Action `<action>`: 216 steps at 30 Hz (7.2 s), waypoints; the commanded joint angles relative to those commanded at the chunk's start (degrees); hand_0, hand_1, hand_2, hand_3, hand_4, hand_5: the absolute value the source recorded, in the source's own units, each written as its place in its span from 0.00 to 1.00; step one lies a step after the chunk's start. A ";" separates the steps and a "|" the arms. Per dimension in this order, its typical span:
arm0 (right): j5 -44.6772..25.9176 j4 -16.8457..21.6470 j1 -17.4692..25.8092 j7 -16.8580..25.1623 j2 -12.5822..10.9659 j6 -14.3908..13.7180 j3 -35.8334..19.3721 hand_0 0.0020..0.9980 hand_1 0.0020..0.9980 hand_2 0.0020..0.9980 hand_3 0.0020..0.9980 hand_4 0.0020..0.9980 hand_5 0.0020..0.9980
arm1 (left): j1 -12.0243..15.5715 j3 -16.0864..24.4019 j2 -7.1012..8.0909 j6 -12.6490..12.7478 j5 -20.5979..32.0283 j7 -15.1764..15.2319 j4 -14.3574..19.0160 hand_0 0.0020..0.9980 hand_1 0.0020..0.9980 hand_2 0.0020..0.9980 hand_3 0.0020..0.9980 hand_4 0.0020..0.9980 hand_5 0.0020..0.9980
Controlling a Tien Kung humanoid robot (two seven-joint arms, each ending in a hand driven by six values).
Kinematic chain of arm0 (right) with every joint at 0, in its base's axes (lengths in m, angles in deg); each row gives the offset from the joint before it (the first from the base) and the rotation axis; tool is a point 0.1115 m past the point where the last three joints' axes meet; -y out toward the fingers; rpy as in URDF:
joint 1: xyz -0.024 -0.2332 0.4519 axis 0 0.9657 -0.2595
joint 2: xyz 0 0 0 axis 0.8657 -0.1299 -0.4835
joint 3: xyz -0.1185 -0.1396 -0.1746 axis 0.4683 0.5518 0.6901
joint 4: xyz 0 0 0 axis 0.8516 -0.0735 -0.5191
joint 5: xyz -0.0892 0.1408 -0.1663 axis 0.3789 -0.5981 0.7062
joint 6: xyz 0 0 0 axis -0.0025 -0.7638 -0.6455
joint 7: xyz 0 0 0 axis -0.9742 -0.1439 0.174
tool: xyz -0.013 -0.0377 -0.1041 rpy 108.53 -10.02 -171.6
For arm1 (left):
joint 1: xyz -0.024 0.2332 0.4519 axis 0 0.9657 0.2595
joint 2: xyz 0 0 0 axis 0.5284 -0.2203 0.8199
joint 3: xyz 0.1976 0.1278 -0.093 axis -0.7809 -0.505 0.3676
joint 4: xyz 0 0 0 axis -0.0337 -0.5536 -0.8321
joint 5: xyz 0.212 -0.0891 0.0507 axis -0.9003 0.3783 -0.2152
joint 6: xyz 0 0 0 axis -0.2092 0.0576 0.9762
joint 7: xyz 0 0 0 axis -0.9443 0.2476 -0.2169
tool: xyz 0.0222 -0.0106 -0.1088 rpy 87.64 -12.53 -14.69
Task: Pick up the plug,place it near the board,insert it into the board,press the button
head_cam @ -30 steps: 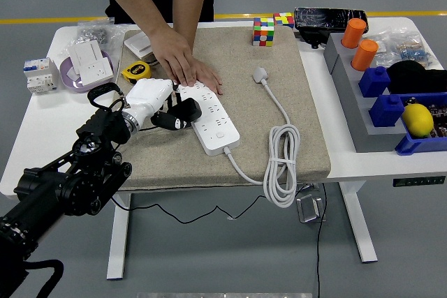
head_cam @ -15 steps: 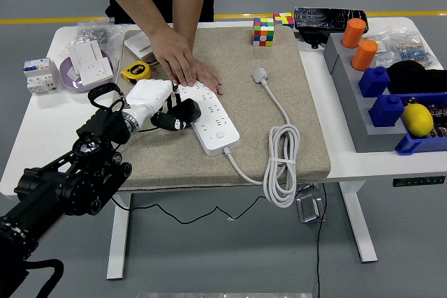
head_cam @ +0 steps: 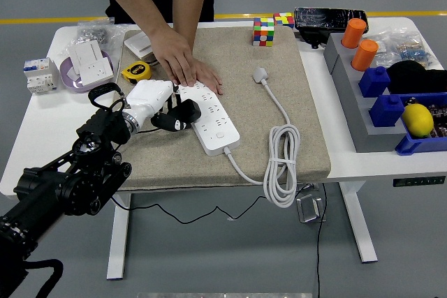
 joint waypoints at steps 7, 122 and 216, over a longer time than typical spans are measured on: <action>0.06 0.01 0.00 -0.11 0.00 -0.21 0.03 0.85 0.77 0.74 0.77 1.00 0.99 | -0.03 0.40 -0.11 -0.03 0.00 0.00 -0.26 0.51 0.55 0.50 0.48 0.76 0.24; -0.06 -0.19 0.85 0.25 0.41 -1.08 -1.31 0.85 0.77 0.74 0.77 1.00 1.00 | 16.51 2.53 6.75 -10.44 42.40 -9.81 30.08 1.00 1.00 0.99 0.98 1.00 1.00; -0.01 -0.24 0.61 0.23 0.24 -1.36 -0.70 0.85 0.77 0.74 0.77 1.00 1.00 | 8.60 -4.28 6.17 -11.09 0.00 -11.92 23.68 1.00 1.00 1.00 0.94 1.00 1.00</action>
